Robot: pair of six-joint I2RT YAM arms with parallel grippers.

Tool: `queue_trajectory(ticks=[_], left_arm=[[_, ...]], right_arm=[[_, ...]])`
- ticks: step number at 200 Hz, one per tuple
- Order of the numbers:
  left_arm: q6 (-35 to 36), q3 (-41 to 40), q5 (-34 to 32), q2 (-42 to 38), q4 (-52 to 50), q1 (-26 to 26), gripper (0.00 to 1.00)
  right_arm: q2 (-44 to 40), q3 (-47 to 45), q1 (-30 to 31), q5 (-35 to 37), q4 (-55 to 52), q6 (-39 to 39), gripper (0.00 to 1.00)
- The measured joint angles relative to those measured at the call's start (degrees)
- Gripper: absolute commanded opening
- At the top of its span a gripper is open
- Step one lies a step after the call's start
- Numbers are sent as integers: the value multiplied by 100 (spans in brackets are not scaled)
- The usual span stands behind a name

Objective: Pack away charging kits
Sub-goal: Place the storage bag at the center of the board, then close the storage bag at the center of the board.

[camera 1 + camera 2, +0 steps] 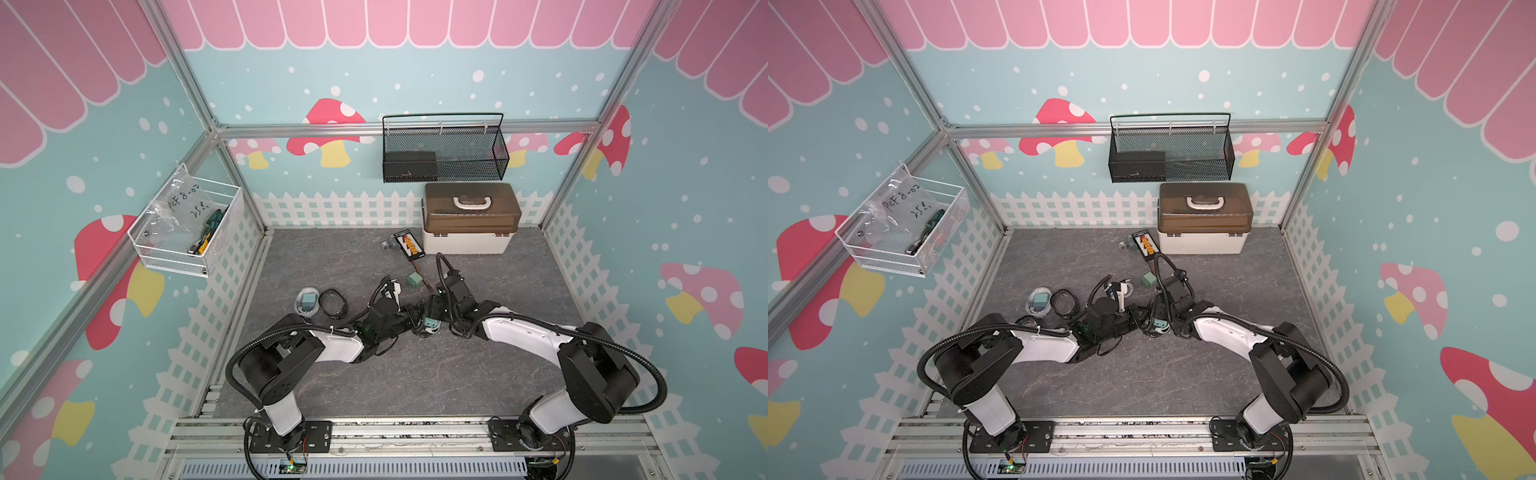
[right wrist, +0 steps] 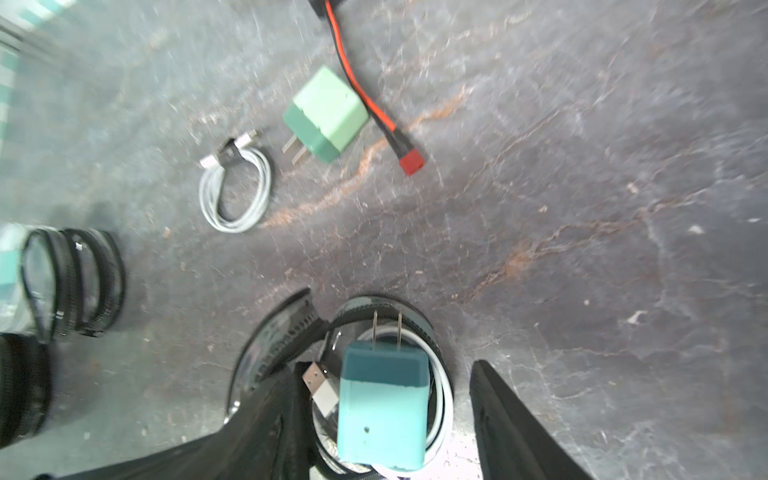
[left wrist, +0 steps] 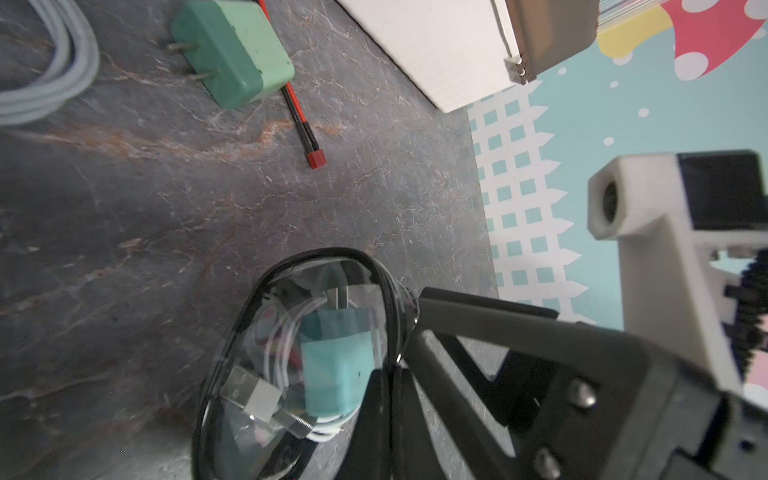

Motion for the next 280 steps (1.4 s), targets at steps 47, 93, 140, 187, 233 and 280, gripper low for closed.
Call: queue_trajectory(ticks=[47,93,140,187,233,280], left_arm=[[170,92,186,-144,-553,-61,66],[518,66,-188,-1235,-1373,0,74],[691,90,-149,-608,-1580,542,73],[765,358,142,173,-1672,481,74],[774,691,258,367,-1486,330,73],[756,743,367,728,-1252,245,72]], right_arm=[[-789,-527,-673,-81,-46,-68,59],[-940,-1054,-866,-42,-199,-186,51],[-297,-1099,-772,-361,-33,-234,41],[111,-1003,-372,-535,186,-197,38],[243,-940,-304,-634,330,-109,34],[444,-881,-278,-826,588,-24,12]])
